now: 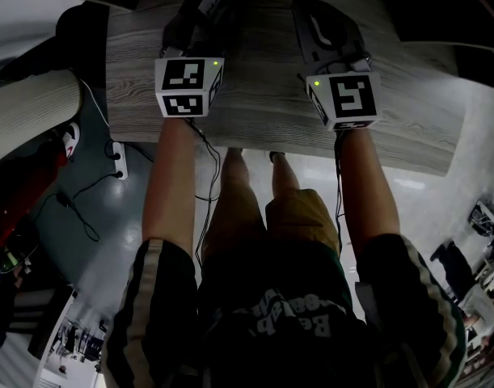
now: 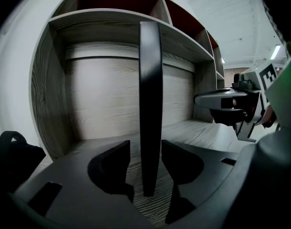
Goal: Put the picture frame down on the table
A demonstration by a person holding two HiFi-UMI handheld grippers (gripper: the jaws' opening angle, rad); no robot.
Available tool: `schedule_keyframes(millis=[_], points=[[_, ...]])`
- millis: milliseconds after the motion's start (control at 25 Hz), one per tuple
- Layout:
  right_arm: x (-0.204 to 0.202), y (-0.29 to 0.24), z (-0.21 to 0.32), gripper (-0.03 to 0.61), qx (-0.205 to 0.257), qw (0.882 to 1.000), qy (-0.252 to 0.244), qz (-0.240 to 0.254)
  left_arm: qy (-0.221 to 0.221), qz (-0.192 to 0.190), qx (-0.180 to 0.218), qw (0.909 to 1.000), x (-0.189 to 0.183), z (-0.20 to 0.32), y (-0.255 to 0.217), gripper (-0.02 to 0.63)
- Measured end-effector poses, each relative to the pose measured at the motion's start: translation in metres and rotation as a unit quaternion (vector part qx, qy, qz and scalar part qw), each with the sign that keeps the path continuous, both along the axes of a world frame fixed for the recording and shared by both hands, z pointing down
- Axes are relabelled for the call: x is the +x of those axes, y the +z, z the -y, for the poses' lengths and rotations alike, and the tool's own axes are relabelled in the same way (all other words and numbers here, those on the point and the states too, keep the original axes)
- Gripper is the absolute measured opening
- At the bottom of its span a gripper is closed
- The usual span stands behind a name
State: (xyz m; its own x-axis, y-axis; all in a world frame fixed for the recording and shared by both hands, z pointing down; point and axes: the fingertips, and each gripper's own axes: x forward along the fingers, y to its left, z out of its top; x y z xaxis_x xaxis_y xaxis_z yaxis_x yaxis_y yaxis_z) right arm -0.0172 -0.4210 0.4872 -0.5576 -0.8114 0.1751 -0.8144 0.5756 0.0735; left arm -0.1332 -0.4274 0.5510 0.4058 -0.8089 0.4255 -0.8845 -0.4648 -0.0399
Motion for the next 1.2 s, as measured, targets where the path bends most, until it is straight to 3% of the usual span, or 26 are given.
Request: schedule_keyframes(millis=[600,1200], points=[[-0.003,-0.002,-0.007,0.035,-0.001,1.0,-0.01,0.005,-0.016,-0.012,-0.013,0.9997,-0.014,-0.024,0.006,0.272],[-0.006,-0.007,-0.039,0.035,-0.001,0.999,-0.039,0.012,-0.065,-0.023,0.01,0.9975,-0.021,-0.078,-0.02,0.273]])
